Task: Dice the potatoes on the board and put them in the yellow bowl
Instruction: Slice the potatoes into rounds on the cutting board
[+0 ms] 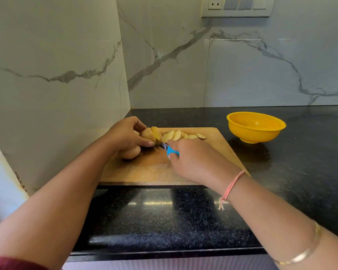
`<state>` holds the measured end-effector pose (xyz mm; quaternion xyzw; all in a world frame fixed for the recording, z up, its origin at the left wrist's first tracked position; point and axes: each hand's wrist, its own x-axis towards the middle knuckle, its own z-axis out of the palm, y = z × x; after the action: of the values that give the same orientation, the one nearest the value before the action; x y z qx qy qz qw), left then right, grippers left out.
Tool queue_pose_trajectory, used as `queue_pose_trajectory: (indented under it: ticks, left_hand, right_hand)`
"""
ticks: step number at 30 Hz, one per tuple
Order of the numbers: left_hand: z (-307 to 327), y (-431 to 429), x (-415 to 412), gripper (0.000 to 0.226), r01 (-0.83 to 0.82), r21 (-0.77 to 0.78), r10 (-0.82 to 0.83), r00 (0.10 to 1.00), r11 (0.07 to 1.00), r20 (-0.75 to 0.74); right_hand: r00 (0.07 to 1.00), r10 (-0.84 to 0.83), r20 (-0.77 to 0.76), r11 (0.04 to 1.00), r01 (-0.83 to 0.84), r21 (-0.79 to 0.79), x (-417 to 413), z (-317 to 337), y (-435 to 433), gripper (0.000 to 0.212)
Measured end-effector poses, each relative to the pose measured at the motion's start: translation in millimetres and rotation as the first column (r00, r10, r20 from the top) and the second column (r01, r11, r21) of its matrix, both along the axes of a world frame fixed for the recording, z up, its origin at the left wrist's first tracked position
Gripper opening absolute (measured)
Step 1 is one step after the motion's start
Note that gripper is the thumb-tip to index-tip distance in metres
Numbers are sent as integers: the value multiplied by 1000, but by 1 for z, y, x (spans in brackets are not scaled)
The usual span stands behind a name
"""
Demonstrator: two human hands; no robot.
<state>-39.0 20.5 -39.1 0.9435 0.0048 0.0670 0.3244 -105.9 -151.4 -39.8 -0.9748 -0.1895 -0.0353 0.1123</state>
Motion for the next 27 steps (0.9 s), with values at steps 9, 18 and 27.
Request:
queue_pose_trajectory:
  ticks: [9, 18, 27]
  left_hand:
    - [-2, 1, 1, 49, 10, 3, -10, 1000, 1000, 11]
    - [-3, 1, 3, 48, 10, 60, -12, 1000, 998, 27]
    - [-3, 2, 3, 53, 6, 55, -6, 1000, 998, 9]
  right_hand:
    - [999, -41, -2, 999, 42, 17, 22, -2, 25, 37]
    - [996, -92, -7, 996, 92, 3, 25, -5, 33, 33]
    - [999, -32, -13, 999, 32, -43, 15, -1, 26, 30]
